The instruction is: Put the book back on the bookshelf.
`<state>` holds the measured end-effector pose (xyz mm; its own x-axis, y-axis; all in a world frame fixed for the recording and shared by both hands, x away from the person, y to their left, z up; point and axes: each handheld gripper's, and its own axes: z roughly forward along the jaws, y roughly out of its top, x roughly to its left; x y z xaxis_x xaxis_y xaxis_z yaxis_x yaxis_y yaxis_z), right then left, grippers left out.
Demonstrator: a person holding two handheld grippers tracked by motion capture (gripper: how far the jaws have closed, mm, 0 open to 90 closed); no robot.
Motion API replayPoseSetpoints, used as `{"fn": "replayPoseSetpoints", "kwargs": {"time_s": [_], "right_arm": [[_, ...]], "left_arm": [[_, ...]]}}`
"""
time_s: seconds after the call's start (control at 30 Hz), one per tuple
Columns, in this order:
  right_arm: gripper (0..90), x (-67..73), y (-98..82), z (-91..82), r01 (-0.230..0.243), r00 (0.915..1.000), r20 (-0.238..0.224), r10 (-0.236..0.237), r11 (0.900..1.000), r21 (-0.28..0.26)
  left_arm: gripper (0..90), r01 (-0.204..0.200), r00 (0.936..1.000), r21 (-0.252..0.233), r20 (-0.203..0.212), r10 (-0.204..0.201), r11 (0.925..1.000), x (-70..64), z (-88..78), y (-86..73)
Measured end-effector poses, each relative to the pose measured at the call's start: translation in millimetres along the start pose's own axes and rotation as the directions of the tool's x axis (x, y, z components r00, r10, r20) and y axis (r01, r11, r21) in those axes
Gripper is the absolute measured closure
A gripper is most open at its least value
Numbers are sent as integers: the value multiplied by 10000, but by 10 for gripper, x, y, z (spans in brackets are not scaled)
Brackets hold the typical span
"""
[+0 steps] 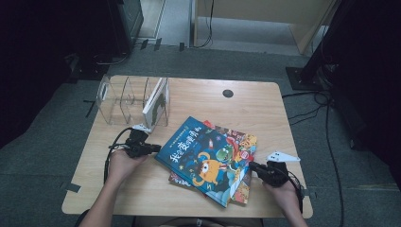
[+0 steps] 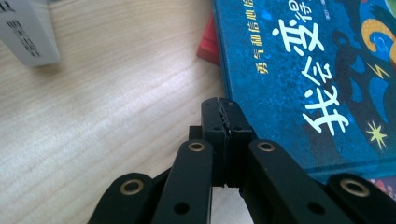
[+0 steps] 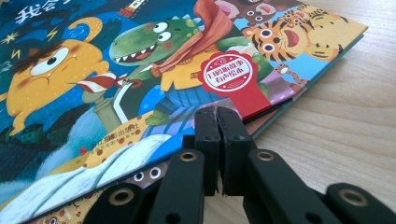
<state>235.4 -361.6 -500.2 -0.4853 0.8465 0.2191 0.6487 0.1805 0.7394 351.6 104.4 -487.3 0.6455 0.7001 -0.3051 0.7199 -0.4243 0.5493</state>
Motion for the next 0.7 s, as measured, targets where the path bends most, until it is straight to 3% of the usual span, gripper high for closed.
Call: {"fn": "replayPoseSetpoints", "kwargs": {"time_s": [0.17, 0.7], "right_arm": [[896, -9, 19, 19, -62, 9998, 180, 63, 10000, -57], [897, -69, 169, 178, 127, 9993, 345, -122, 9998, -155]], "left_arm": [[900, 107, 9994, 48, 317, -108, 9999, -39, -3, -29], [876, 60, 9993, -15, 373, -59, 10000, -167, -34, -58]]}}
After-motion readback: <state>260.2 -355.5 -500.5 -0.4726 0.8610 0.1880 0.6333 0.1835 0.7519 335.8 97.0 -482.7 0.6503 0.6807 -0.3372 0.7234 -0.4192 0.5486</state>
